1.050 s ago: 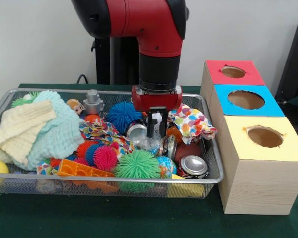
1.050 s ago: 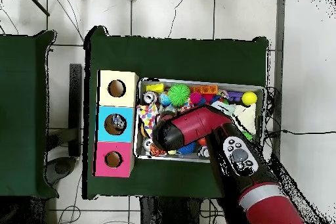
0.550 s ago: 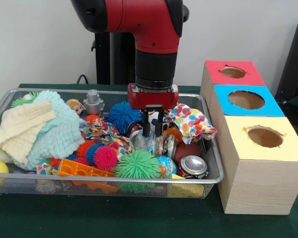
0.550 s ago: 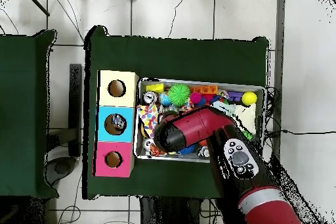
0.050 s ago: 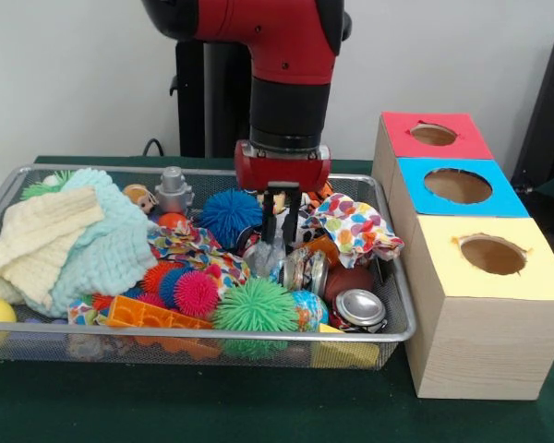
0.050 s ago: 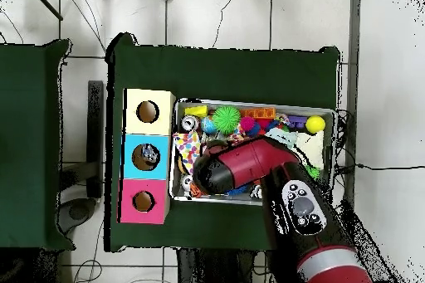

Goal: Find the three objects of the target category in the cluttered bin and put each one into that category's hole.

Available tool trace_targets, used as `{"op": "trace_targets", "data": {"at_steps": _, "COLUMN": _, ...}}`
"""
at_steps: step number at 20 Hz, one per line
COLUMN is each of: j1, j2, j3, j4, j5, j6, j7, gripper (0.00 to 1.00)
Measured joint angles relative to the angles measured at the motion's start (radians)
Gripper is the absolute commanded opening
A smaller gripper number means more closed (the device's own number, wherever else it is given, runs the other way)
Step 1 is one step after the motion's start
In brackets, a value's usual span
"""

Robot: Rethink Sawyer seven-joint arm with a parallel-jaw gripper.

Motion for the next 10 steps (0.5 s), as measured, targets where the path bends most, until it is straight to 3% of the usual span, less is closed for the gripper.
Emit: {"op": "trace_targets", "data": {"at_steps": 10, "j1": -0.005, "j2": -0.145, "j3": -0.046, "j4": 0.076, "j5": 0.137, "j6": 0.0, "j7": 0.0, "gripper": 0.0}}
